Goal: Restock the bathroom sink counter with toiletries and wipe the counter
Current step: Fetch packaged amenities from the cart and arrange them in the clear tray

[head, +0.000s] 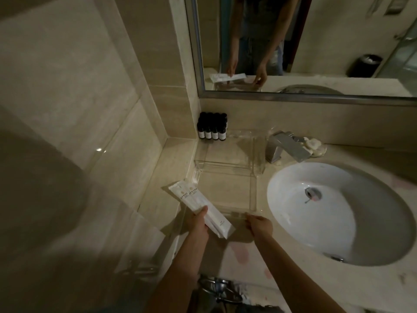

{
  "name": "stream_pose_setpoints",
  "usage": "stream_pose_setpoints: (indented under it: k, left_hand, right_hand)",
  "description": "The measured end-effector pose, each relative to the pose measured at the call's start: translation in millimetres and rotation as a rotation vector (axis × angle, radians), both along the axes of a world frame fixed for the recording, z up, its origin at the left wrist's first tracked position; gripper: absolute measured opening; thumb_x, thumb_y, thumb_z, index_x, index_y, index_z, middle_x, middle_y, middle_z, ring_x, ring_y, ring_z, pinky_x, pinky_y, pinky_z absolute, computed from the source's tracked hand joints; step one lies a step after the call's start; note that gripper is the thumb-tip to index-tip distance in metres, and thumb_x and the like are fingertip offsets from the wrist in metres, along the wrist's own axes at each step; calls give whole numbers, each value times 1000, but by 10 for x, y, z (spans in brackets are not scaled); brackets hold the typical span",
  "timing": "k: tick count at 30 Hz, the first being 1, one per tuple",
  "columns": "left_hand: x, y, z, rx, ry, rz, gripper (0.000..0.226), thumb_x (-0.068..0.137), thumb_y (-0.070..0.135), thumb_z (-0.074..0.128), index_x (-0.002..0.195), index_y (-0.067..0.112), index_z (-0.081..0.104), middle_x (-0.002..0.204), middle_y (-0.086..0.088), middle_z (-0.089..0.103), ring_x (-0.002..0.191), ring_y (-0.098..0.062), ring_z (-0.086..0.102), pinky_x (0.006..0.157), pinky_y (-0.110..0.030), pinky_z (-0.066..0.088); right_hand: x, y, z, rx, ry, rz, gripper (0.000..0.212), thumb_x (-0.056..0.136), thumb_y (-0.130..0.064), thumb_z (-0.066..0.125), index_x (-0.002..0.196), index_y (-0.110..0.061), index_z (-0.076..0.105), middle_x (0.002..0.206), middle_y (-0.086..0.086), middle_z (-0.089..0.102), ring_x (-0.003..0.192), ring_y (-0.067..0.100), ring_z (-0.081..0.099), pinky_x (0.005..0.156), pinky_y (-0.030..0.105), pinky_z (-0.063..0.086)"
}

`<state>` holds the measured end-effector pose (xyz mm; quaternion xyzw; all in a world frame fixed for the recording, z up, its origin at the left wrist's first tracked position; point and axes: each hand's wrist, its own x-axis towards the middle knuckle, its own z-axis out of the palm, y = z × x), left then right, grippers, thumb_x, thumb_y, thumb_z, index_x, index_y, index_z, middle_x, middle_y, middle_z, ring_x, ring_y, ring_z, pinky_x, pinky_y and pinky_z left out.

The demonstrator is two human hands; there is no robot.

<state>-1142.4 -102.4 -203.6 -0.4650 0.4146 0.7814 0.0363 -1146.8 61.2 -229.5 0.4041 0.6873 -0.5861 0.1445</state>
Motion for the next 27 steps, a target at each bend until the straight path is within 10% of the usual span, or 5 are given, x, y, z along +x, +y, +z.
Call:
stream_pose_setpoints:
  k: [7, 17, 27]
  left_hand:
    - [141, -56, 58, -10, 5, 17, 46, 86, 3, 65, 129, 7, 48, 127, -20, 56, 117, -40, 55, 90, -52, 47]
    - [492, -72, 388, 50, 92, -99, 48, 87, -1, 62, 132, 3, 47, 128, -20, 56, 111, -34, 57, 86, -41, 48]
    - [723, -85, 526, 107, 156, -250, 38, 89, 5, 62, 126, 3, 53, 98, -10, 66, 86, -21, 64, 65, -27, 53]
  right_hand:
    - [84, 52, 55, 21, 55, -4, 26, 79, -25, 76, 61, -11, 64, 63, 8, 65, 64, 26, 61, 65, 35, 53]
    - [654, -415, 633, 3, 442, 300, 17, 88, -22, 67, 102, -12, 68, 94, 3, 69, 86, 17, 65, 68, 17, 50]
    - [897, -589, 683, 184, 350, 522, 35, 84, -33, 70, 111, -11, 65, 98, 7, 69, 83, 22, 67, 72, 39, 56]
